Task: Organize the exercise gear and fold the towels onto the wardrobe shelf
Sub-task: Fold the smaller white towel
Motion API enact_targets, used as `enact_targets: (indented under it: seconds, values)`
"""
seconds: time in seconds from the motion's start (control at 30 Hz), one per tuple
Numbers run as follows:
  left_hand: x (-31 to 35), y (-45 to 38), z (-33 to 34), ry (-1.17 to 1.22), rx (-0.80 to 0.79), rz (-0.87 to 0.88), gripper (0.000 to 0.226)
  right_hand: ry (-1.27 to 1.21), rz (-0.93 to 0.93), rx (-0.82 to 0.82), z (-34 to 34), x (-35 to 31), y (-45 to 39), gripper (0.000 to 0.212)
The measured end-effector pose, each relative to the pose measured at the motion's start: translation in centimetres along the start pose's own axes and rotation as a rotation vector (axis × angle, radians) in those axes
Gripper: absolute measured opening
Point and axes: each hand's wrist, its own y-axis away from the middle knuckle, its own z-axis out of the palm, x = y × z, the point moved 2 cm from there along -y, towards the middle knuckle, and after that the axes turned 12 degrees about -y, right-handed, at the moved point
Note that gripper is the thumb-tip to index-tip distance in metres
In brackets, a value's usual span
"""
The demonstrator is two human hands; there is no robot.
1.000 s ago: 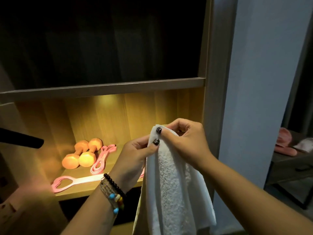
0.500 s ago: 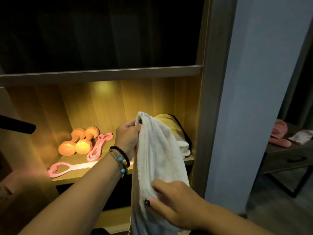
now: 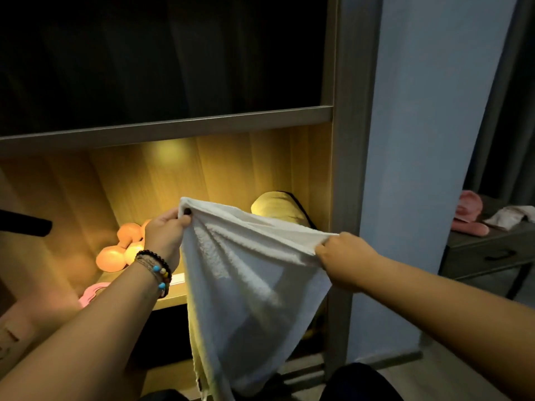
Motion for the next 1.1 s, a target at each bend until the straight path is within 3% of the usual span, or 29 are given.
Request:
enact_targets:
  seconds: [0.13, 0.27, 0.33, 0.53, 0.73, 0.87, 0.97, 1.1]
  values:
    - [-0.1, 0.3, -0.3, 0.079, 0.035, -0.001, 0.04, 0.197, -0.138, 0.02, -0.7, -0.3, 0.1, 0.028]
    - [0.1, 0.6, 0.3, 0.193, 0.038, -0.051, 0.037, 0.036, -0.466, 0.253, 0.4, -2.0, 2.6, 0.016]
    - [0.1, 0.7, 0.9, 0.193, 0.021, -0.052, 0.035, -0.051, -0.551, 0.247, 1.8, -2.4, 3.6, 0.015]
    - [0.6, 1.0, 1.9, 0.185, -0.018, -0.071, 0.035, -0.183, -0.358, 0.202, 3.6, -2.9, 3.5, 0.018]
    - [2.0, 0.4, 0.0, 0.088, -0.039, 0.005, 0.029, -0.35, -0.45, 0.176, 4.6, -5.5, 2.3, 0.032]
    - [3.2, 0.4, -0.8, 0.038, -0.073, 0.055, 0.026, -0.235, -0.531, 0.1, 3.7, -7.7, 0.5, 0.036]
    - [3.7, 0.7, -1.3, 0.005, -0.124, 0.072, 0.023, -0.045, -0.462, 0.077, 2.8, -8.8, -0.6, 0.04]
    - [3.5, 0.3, -2.1, -0.099, -0.106, 0.115, 0.026, 0.181, -0.303, 0.053, 0.3, -8.9, -1.1, 0.026]
